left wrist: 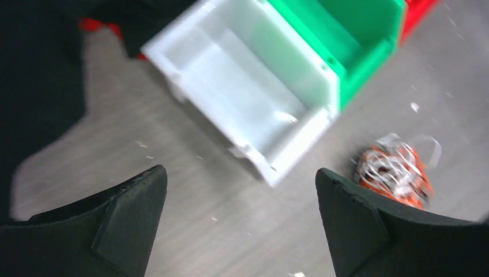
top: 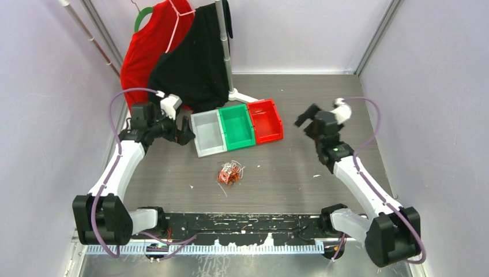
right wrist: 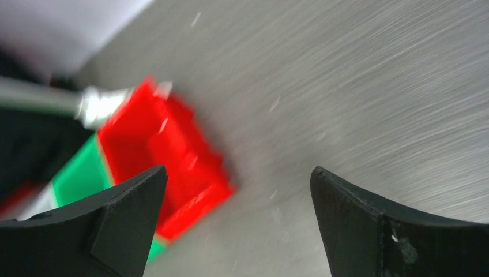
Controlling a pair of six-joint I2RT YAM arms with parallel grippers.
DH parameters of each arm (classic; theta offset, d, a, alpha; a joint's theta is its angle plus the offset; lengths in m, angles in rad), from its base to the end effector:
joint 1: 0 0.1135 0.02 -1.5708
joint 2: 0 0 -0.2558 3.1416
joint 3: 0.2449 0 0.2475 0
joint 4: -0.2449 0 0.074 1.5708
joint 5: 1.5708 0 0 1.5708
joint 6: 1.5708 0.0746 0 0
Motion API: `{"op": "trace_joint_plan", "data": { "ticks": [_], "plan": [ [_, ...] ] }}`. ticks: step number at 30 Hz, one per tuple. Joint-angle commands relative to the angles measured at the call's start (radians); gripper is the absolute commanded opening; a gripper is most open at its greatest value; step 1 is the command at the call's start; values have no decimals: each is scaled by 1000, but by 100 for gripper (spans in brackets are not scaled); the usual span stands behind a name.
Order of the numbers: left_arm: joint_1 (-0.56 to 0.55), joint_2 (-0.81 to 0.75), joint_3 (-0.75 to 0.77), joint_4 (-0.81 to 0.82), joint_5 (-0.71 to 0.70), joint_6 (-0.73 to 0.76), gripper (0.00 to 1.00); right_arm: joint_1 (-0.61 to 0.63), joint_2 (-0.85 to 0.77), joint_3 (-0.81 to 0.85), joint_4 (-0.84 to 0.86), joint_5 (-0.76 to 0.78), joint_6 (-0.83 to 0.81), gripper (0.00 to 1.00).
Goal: Untangle the cables
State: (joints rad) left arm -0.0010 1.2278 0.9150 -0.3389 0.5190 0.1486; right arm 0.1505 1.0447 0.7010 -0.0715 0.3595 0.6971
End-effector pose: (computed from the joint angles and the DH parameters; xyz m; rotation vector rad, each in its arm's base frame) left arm 0.2912 -0.0373 0.2534 0.4418 2.1201 -0.4901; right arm 0.2703 0.0144 0.2523 0.7487 1.8149 0.1998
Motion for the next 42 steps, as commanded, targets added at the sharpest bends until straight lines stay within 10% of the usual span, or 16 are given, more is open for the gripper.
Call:
{"op": "trace_joint_plan", "data": {
  "ticks": [1,19,42],
  "plan": [
    [-67,-40,42,-276,153,72,100,283,12,96,-165,39,-62,99],
    [-325,139,28,-226,213,-56,98,881,307,173,-259,114,262,79],
    [-390,197,-40,-129,321,-23,79,894,523,247,-134,51,303,39]
  ]
}}
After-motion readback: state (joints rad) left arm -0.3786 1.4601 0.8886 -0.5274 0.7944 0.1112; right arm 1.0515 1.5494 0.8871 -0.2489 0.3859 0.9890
